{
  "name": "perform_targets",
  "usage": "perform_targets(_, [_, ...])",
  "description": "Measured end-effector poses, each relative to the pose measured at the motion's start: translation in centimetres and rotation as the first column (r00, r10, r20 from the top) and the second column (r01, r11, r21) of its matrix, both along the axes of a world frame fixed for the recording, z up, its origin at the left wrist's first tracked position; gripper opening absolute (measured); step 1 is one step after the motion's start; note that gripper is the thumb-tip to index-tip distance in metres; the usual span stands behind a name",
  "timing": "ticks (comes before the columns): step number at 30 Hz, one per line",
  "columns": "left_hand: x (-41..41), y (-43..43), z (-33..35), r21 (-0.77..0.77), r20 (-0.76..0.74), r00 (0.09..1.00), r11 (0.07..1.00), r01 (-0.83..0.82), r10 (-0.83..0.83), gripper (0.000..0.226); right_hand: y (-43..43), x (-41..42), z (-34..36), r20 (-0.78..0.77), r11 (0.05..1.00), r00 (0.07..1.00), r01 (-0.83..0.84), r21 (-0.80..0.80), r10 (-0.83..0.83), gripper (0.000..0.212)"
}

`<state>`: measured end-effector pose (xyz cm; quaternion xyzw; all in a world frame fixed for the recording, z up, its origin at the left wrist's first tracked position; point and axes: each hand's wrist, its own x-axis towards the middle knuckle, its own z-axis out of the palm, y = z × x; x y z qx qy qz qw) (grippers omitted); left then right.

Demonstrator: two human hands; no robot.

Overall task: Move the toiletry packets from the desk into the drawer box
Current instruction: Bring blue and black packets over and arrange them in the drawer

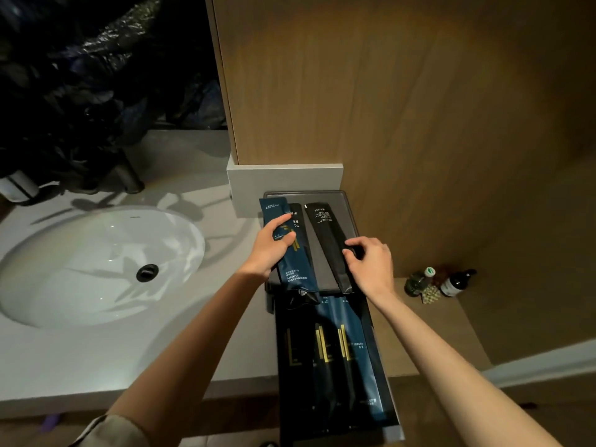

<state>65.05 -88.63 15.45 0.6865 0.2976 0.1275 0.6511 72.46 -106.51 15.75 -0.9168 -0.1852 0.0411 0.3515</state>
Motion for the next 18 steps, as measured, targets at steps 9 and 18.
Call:
perform_targets(9, [-2.2,-0.8,1.6,-0.286,0.202,0.967,0.954,-0.096,0.158,0.046,1.4,-3.5,3.1,0.025,0.966,0.978,-0.207,0.155,0.206,0.015])
perform_targets(18, [-5.5,-2.4,4.3,-0.345,0.356,0.926,0.939,0.003,0.128,0.046,0.9,-5.5,4.6,-0.315,0.913,0.911,-0.133,0.385,0.265,0.010])
